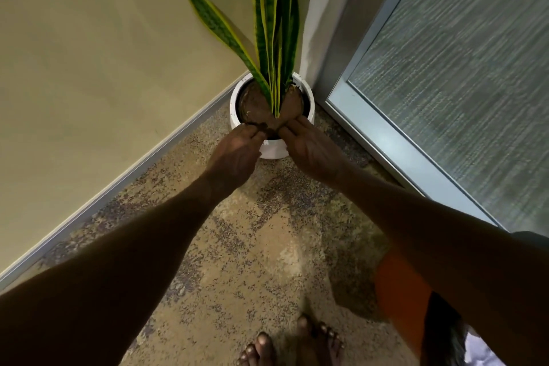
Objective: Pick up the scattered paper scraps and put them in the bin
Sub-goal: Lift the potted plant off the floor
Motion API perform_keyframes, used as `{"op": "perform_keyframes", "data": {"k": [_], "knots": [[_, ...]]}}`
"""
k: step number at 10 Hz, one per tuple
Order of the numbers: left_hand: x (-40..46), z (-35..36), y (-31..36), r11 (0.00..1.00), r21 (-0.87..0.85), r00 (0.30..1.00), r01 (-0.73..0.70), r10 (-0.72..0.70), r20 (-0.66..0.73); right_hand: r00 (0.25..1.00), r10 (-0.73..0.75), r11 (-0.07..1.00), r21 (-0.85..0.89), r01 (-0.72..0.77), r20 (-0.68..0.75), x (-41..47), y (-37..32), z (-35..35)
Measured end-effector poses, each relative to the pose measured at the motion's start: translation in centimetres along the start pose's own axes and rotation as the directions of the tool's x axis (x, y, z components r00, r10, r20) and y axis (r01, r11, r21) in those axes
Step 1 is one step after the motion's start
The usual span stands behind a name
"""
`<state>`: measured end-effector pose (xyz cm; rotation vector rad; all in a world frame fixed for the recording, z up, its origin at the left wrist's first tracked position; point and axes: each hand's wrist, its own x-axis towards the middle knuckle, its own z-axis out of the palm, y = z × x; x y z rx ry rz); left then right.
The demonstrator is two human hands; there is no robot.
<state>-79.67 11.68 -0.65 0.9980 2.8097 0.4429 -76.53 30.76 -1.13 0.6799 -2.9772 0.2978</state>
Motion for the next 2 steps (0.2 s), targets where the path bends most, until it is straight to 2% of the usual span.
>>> {"op": "perform_keyframes", "data": {"k": [1,2], "knots": [[-1.5,-1.9,1.3,0.992,-0.112,0.995,0.049,-0.058,-0.081,0.999,0.05,0.999,0.0,-0.05,0.012,-0.8,-0.5,-1.9],[-3.5,-3.7,3.2,0.988,-0.07,0.984,0.14,-0.147,-0.105,0.987,0.161,0.987,-0.02,-0.161,-0.006,-1.9,-2.1,-4.4]]}}
